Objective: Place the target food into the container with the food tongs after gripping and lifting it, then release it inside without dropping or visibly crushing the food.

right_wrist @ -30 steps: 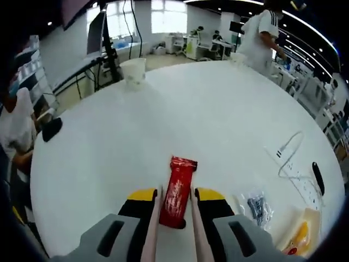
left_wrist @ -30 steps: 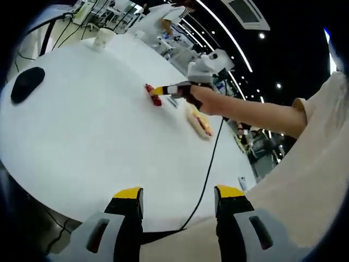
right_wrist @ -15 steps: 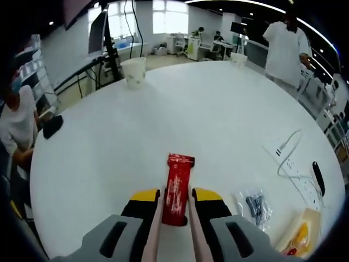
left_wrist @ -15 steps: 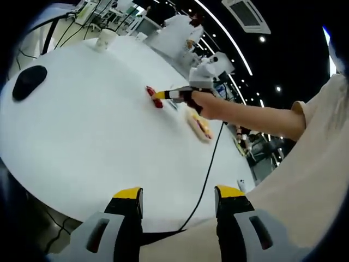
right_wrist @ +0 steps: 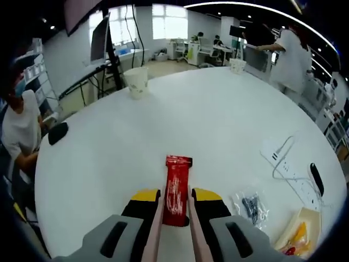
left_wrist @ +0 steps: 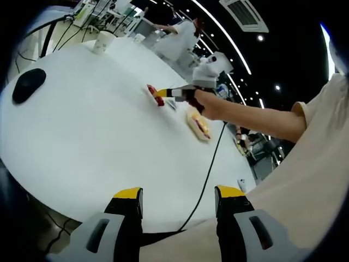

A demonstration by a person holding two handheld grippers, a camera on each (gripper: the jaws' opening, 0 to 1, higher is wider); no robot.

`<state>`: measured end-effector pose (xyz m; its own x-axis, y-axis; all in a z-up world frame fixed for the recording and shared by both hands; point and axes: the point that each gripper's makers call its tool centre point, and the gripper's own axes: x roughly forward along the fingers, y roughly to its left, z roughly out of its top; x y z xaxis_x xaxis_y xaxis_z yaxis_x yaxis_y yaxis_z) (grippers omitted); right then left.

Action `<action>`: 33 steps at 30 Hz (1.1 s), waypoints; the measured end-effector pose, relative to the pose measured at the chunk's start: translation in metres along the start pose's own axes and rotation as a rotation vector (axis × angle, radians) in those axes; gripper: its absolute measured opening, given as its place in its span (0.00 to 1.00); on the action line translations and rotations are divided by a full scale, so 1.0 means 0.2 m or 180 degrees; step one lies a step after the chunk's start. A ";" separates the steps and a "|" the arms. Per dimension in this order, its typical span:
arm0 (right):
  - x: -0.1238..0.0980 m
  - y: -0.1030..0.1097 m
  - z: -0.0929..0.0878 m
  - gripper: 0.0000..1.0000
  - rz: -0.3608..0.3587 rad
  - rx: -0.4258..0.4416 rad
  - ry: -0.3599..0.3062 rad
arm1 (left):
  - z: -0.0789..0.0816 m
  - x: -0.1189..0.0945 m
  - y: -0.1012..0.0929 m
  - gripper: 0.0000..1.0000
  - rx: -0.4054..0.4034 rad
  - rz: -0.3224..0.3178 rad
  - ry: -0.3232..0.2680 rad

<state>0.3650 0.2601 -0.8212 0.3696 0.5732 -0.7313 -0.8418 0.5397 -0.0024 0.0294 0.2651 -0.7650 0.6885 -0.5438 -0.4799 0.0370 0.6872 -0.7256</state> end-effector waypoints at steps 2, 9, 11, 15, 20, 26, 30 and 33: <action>-0.03 -0.02 0.03 0.22 -0.0014 0.0003 -0.0078 | 0.00 -0.01 0.00 0.52 0.0013 0.0014 -0.0006; -0.12 -0.02 0.05 0.22 -0.0019 0.0078 -0.0176 | 0.02 -0.01 -0.03 0.52 0.0093 -0.0005 -0.0014; -0.14 -0.02 0.06 0.22 -0.0017 0.0135 -0.0246 | 0.02 0.00 -0.04 0.52 0.0132 -0.0022 0.0004; -0.23 -0.01 0.09 0.22 -0.0059 0.0131 -0.0348 | 0.02 0.01 -0.05 0.52 0.0152 -0.0044 0.0009; -0.32 -0.02 0.11 0.22 -0.0088 0.0153 -0.0429 | 0.02 0.03 -0.09 0.52 0.0210 -0.0102 0.0018; -0.40 -0.04 0.11 0.22 -0.0129 0.0172 -0.0504 | 0.02 0.02 -0.11 0.52 0.0269 -0.0119 0.0003; -0.45 -0.05 0.12 0.22 -0.0154 0.0172 -0.0559 | 0.01 0.02 -0.12 0.52 0.0298 -0.0126 0.0016; -0.50 -0.05 0.13 0.22 -0.0180 0.0172 -0.0607 | 0.00 0.02 -0.15 0.52 0.0329 -0.0138 0.0020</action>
<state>0.3474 0.2128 -0.7297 0.4878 0.6446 -0.5887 -0.7972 0.6037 0.0006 0.0307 0.2433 -0.7454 0.6801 -0.5769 -0.4524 0.1413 0.7087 -0.6912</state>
